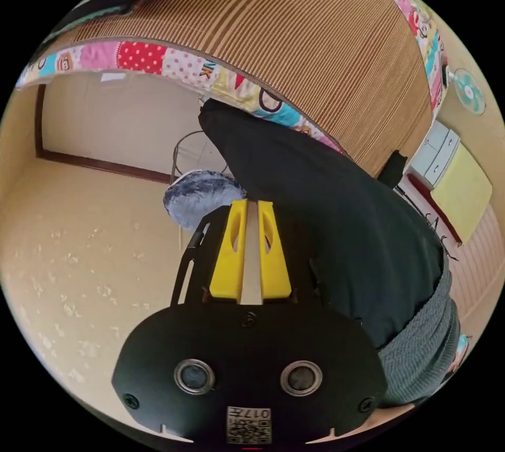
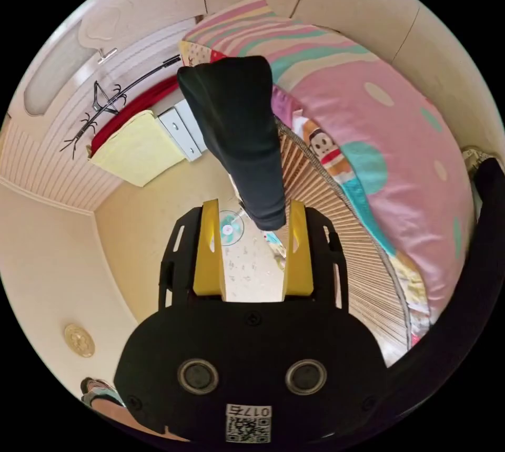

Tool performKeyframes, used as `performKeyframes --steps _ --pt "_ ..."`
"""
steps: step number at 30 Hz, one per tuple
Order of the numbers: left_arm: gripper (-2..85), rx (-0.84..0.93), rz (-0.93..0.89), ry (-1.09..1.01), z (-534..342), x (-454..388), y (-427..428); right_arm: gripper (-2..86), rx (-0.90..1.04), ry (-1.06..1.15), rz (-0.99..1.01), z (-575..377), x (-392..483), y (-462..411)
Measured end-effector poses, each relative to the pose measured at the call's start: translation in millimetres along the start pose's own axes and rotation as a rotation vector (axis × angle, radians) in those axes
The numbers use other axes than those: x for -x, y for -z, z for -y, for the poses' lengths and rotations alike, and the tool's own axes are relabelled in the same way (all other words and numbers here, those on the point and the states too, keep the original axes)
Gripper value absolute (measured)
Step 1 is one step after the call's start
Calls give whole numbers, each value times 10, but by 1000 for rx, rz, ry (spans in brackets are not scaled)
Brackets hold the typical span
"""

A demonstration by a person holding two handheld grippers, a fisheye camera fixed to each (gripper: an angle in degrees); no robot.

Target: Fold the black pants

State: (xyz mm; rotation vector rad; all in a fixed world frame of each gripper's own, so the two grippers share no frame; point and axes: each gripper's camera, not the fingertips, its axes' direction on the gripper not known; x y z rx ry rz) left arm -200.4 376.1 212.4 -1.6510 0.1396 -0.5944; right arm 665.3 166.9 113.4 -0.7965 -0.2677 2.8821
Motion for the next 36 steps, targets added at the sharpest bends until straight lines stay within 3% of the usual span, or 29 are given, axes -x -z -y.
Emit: performKeyframes --steps 3,10,13,18,22,25,28,32,36 --pt "45 -124 -189 153 -475 258 -203 200 -35 -30 61 3 67 -382" --pt "43 -394 -635 555 -1567 442 -871 220 128 -32 -162 177 118 -1057" --pt "42 -491 -748 622 -1899 302 -945 216 133 -51 -139 289 24 -1184" --pt "39 -602 -769 672 -2330 63 -796 168 35 -103 1 443 -121 -1228" --pt "39 -712 -801 690 -2560 -144 -583 148 5 -122 241 596 -171 -1337" --pt "39 -753 -818 677 -2539 -334 -398 146 34 -159 254 706 -226 -1317" --pt "39 -720 -769 614 -2330 -584 -157 134 193 -134 176 753 -398 -1188" --pt "39 -655 -704 496 -2001 -922 82 105 619 46 107 431 -747 -918" --pt "39 -619 -694 417 -1767 -1139 210 74 782 -1 100 -52 -1308 -316"
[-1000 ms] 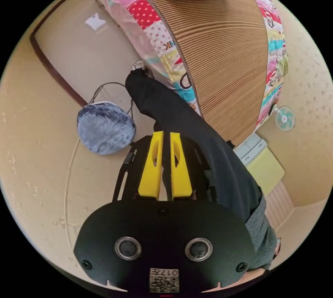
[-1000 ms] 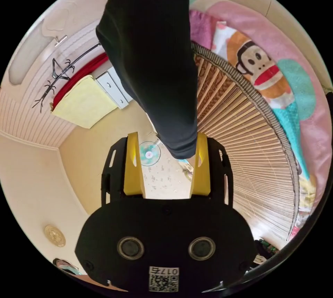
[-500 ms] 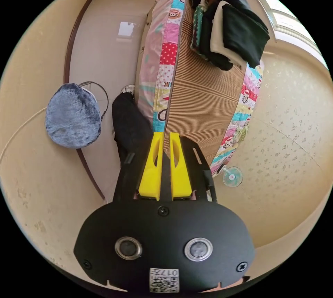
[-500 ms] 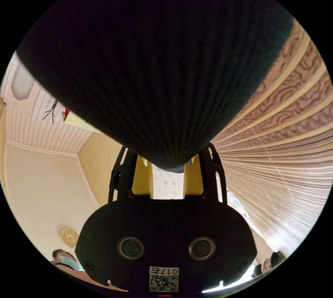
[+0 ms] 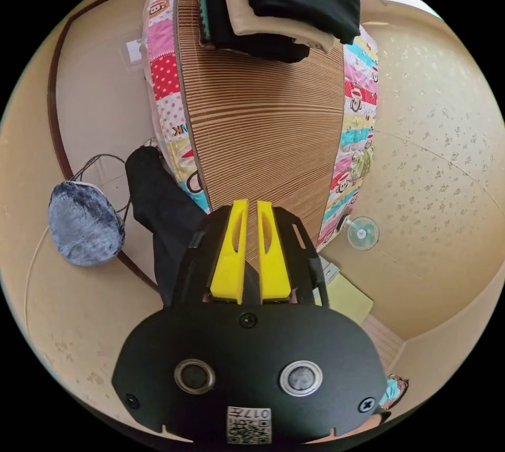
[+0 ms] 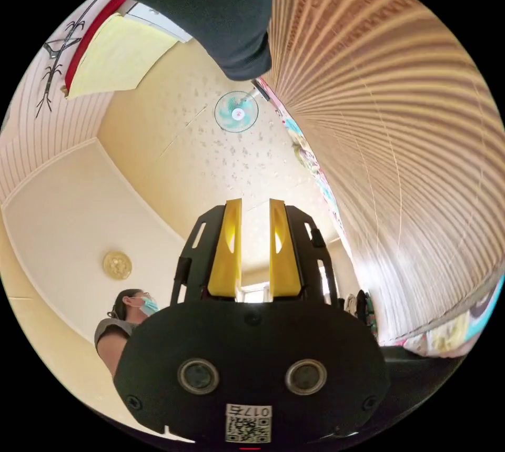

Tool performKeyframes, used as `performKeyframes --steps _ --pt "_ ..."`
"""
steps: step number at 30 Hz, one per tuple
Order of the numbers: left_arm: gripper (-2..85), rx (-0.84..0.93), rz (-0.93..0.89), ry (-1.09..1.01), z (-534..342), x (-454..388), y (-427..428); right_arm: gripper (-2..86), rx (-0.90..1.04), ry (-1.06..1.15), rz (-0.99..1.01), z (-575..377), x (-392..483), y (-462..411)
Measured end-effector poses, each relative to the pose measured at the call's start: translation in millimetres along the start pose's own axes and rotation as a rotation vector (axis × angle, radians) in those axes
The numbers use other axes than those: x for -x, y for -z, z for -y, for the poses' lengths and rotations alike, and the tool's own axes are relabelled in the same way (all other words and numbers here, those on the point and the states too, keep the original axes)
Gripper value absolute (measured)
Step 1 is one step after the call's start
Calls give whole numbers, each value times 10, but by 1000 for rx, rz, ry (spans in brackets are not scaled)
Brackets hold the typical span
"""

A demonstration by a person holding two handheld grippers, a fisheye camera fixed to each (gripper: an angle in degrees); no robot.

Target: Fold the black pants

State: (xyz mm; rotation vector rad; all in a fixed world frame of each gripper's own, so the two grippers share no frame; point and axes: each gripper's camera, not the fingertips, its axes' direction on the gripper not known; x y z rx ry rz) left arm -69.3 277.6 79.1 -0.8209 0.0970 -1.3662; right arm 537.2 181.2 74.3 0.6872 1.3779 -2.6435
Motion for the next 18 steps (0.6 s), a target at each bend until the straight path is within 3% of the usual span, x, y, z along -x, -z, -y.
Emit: performKeyframes --steps 4,9,14,18 --pt "38 35 -40 15 54 103 -72 23 -161 -21 5 -766 -381 542" --pt "27 -46 -171 95 96 346 73 9 -385 262 115 -981 -235 793" --pt "0 -174 -157 -93 337 41 465 5 -170 530 165 -889 140 -67" --pt "39 -217 -18 -303 561 -415 834 4 24 639 202 -1095 132 -858"
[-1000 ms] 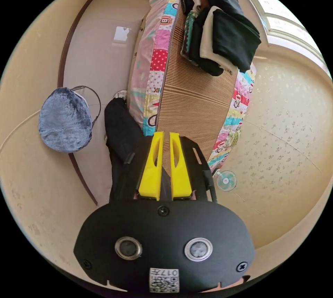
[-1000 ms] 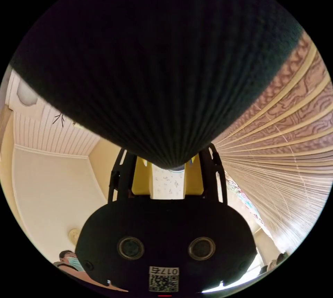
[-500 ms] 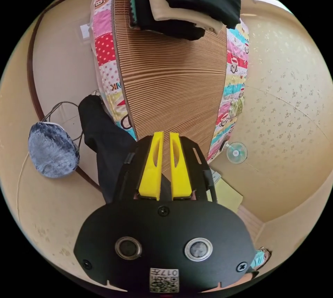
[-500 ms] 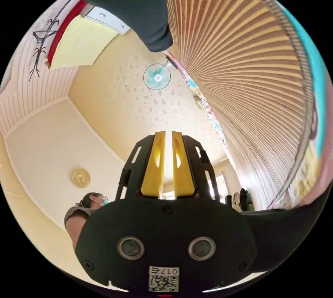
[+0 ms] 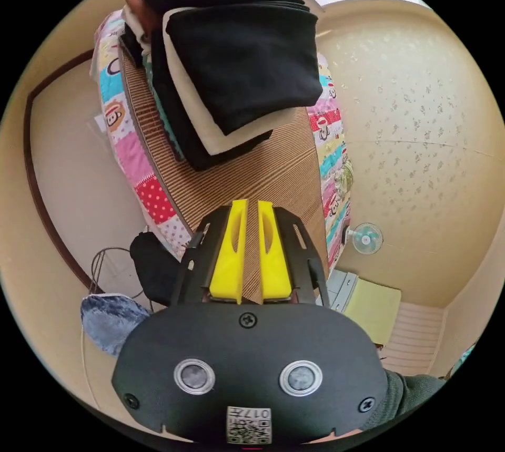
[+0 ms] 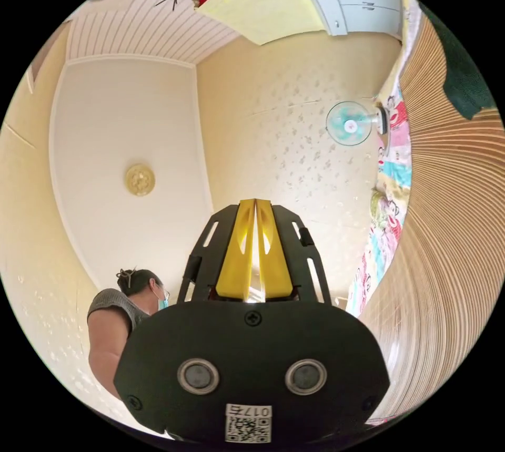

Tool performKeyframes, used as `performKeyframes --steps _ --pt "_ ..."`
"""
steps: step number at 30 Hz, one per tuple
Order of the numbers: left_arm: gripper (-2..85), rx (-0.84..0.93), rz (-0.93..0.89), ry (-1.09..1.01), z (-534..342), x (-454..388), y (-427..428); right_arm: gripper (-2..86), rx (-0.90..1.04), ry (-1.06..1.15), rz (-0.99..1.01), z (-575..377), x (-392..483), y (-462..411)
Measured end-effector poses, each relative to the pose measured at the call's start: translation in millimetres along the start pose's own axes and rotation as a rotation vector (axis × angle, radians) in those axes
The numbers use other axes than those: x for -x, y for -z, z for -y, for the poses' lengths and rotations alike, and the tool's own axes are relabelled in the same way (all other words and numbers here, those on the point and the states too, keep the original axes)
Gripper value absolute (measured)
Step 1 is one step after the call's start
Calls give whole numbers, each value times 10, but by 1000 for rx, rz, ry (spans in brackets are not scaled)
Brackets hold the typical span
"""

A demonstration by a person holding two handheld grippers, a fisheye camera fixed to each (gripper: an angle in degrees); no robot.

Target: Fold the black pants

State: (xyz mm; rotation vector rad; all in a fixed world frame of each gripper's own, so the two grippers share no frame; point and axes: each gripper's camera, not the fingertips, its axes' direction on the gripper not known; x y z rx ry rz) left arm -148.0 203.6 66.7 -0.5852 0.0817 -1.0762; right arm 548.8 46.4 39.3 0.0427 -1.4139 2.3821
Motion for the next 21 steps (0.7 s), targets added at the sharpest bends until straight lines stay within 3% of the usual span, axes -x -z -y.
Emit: performKeyframes --steps 4,9,14,21 --pt "82 -152 82 -87 398 -260 520 3 56 55 129 -749 -186 -541" --pt "110 -350 151 -165 875 -555 1168 3 -29 -11 203 -1828 -710 -553" --pt "132 -345 348 -264 1414 -714 1276 3 -156 -48 221 -2654 -1269 -221" --pt "113 -159 724 -439 1659 -868 489 3 -199 106 164 -2863 -1235 162"
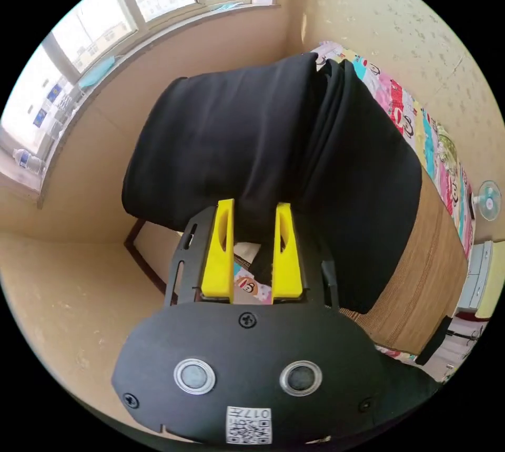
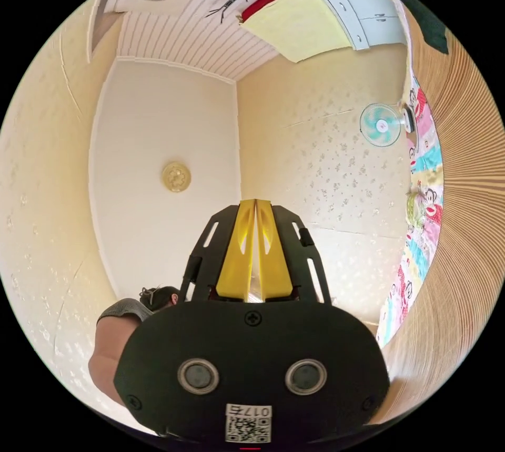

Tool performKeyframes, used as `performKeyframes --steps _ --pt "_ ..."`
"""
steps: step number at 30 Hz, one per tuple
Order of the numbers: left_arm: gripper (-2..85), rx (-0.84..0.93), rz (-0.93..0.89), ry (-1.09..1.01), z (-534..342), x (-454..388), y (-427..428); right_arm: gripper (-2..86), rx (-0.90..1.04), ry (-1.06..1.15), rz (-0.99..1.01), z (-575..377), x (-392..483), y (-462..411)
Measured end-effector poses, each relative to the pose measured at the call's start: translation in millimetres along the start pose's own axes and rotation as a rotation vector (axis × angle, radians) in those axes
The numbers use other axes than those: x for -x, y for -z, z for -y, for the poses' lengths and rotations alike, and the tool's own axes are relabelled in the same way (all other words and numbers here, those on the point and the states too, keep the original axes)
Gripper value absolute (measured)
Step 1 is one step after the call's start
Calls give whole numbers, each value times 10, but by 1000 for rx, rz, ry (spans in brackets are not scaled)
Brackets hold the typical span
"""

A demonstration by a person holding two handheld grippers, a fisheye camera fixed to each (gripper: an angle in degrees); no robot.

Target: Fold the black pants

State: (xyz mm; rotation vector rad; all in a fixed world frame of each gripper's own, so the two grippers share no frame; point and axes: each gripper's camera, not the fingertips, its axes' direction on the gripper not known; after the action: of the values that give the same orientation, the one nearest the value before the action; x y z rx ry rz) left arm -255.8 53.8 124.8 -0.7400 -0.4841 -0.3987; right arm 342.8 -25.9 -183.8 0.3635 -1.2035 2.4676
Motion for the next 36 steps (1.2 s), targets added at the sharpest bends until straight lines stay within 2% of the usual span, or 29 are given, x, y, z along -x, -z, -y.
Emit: performKeyframes --steps 2,3,5,7,9,11,13,15,17,18,20,22,24,26,29,31,32,33,34,36 --pt "90 -4 -24 61 -39 39 43 3 -35 78 16 41 77 164" --pt "73 -34 -117 142 -100 179 114 3 -37 96 16 51 95 201" --pt "54 -109 -414 303 -242 573 191 3 -34 165 -5 61 156 351" --pt "47 -369 -1023 550 -518 1236 212 3 -34 204 -32 44 166 488" --pt "42 -520 -1245 554 -503 1452 391 3 -45 234 -59 24 121 655" --pt "40 -559 -1219 330 -251 1427 924 3 -76 237 -78 17 -62 870" --pt "39 -609 -1159 12 25 1128 1801 4 -81 226 -78 32 -286 953" --pt "38 -680 -1177 -186 82 793 2413 5 -45 209 -79 57 -573 914" --pt "37 -766 -1203 -354 -2 410 2973 8 77 144 -99 88 -1055 673" --pt "36 -834 -1260 -439 -116 177 3267 9 121 123 -110 88 -1189 582" --pt "31 -940 -1437 -589 -328 -160 3610 16 356 21 -176 16 -1775 112" --pt "27 -1105 -1711 -763 -663 -555 3946 28 565 -51 -222 -142 -2221 -289" --pt "25 -1196 -1888 -846 -884 -842 4087 60 766 -127 -232 -399 -2677 -681" --pt "25 -1190 -2044 -882 -1030 -1177 4134 144 986 -305 -206 -862 -3337 -1121" --pt "24 -1052 -2179 -943 -1340 -1933 4077 220 1192 -564 -174 -1665 -4191 -1495" --pt "25 -821 -2249 -1025 -1676 -2683 3925 243 1246 -721 -110 -2154 -4680 -1600" --pt "26 -761 -2269 -1047 -1779 -2875 3868 250 1236 -842 -46 -2448 -5007 -1623" --pt "27 -626 -2303 -1099 -1987 -3251 3747 250 1208 -897 -13 -2564 -5158 -1621" --pt "29 -503 -2315 -1152 -2193 -3581 3617 238 1108 -975 46 -2712 -5430 -1594" --pt "34 -337 -2274 -1214 -2463 -3963 3425 194 882 -970 105 -2678 -5747 -1483"
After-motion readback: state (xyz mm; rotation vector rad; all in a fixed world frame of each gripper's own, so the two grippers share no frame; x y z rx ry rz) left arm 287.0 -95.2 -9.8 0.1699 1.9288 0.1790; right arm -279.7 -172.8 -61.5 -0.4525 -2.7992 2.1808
